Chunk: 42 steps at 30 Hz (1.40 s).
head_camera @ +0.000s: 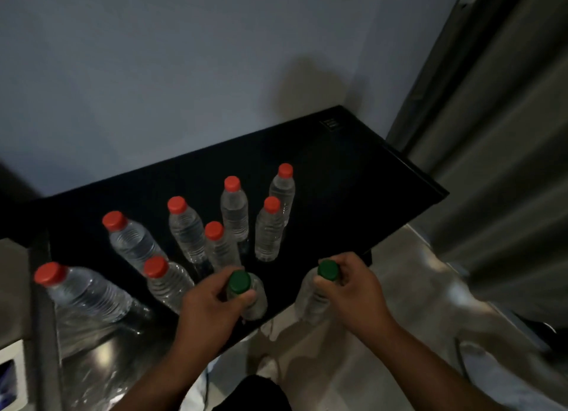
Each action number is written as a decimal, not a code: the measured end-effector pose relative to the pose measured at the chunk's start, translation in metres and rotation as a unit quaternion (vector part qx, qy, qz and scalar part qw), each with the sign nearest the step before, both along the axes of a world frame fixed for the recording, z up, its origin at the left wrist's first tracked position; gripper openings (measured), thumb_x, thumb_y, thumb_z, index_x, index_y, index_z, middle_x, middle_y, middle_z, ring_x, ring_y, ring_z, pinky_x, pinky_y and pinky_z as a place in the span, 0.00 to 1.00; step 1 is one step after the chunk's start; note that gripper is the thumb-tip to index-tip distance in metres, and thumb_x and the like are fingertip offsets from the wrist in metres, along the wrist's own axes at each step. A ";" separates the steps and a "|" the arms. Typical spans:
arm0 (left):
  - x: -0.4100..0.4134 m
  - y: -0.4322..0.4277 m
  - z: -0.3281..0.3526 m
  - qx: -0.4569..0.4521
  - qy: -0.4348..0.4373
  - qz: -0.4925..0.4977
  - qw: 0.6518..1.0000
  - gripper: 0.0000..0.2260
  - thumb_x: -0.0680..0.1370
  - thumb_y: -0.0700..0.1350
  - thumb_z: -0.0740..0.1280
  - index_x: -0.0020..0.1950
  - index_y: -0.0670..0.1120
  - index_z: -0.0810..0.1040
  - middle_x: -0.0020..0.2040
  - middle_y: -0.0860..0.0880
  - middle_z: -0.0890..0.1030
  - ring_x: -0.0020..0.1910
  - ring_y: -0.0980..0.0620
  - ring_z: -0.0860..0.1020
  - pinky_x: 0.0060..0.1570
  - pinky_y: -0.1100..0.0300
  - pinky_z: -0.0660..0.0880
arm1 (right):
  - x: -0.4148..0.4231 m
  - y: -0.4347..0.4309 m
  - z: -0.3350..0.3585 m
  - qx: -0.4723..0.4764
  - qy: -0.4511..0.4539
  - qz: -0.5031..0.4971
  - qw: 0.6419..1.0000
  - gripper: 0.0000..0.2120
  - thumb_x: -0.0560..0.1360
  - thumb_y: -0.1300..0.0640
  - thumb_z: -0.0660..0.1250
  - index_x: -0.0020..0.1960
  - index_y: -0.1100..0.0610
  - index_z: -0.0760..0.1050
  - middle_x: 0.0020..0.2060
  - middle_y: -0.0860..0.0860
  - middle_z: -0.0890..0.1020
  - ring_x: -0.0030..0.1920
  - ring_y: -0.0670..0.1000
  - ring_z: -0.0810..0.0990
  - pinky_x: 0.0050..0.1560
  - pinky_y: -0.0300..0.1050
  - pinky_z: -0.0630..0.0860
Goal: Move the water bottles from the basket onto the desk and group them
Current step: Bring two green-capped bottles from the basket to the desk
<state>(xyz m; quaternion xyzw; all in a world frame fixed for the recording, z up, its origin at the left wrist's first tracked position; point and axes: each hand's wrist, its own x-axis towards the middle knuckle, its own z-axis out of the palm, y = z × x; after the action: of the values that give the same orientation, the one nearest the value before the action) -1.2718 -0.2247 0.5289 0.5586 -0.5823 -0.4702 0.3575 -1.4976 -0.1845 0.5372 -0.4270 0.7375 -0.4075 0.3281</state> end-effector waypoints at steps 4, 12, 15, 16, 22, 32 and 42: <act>-0.020 -0.019 0.002 -0.023 -0.029 -0.014 0.999 0.19 0.69 0.39 0.75 0.43 0.66 0.80 0.41 0.63 0.83 0.43 0.64 0.80 0.46 0.71 0.76 | -0.009 -0.038 -0.006 0.015 0.036 0.029 0.999 0.14 0.68 0.59 0.76 0.42 0.46 0.73 0.38 0.45 0.81 0.40 0.39 0.80 0.40 0.30 0.75; -0.034 -0.030 -0.003 -0.046 -0.074 -0.012 0.996 0.28 0.70 0.42 0.75 0.42 0.78 0.71 0.41 0.78 0.76 0.44 0.75 0.75 0.42 0.78 0.69 | -0.025 -0.067 -0.018 0.026 0.062 0.081 0.994 0.15 0.68 0.58 0.77 0.43 0.45 0.72 0.42 0.44 0.82 0.44 0.40 0.81 0.46 0.40 0.78; -0.038 -0.032 -0.006 -0.053 -0.096 -0.014 0.994 0.21 0.69 0.46 0.75 0.45 0.72 0.73 0.44 0.70 0.79 0.47 0.73 0.75 0.44 0.77 0.69 | -0.030 -0.067 -0.024 0.039 0.082 0.132 0.987 0.18 0.67 0.58 0.77 0.46 0.42 0.71 0.43 0.41 0.80 0.45 0.37 0.80 0.46 0.30 0.74; -0.039 -0.033 -0.009 -0.053 -0.103 -0.010 0.993 0.18 0.69 0.46 0.75 0.45 0.68 0.73 0.44 0.66 0.80 0.48 0.70 0.76 0.44 0.76 0.69 | -0.031 -0.068 -0.026 0.053 0.083 0.152 0.983 0.20 0.66 0.58 0.78 0.50 0.42 0.71 0.45 0.41 0.80 0.46 0.39 0.80 0.49 0.32 0.75; -0.046 -0.034 -0.045 -0.045 -0.114 0.019 0.992 0.24 0.62 0.47 0.77 0.55 0.56 0.74 0.53 0.56 0.77 0.55 0.55 0.76 0.56 0.52 0.76 | -0.037 -0.071 -0.043 0.105 0.021 0.199 0.974 0.30 0.65 0.65 0.78 0.60 0.46 0.68 0.48 0.40 0.78 0.46 0.29 0.78 0.50 0.27 0.76; -0.060 -0.036 -0.052 -0.041 -0.115 0.068 0.990 0.28 0.61 0.41 0.79 0.49 0.65 0.71 0.50 0.61 0.76 0.54 0.63 0.75 0.52 0.72 0.68 | -0.043 -0.092 -0.044 0.084 0.009 0.214 0.973 0.29 0.66 0.73 0.74 0.51 0.43 0.69 0.43 0.40 0.78 0.40 0.28 0.78 0.42 0.22 0.71; -0.070 -0.049 -0.060 -0.033 -0.120 0.087 0.988 0.31 0.63 0.44 0.79 0.63 0.55 0.72 0.58 0.55 0.76 0.60 0.57 0.73 0.63 0.57 0.71 | -0.046 -0.138 -0.035 0.073 0.030 0.219 0.973 0.29 0.67 0.65 0.77 0.63 0.51 0.70 0.48 0.43 0.78 0.54 0.49 0.79 0.61 0.50 0.76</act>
<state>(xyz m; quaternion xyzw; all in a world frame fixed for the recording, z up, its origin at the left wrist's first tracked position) -1.3415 -0.2738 0.4691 0.6471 -0.5857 -0.3474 0.3428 -1.5436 -0.3220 0.5022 -0.5653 0.6632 -0.2578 0.4173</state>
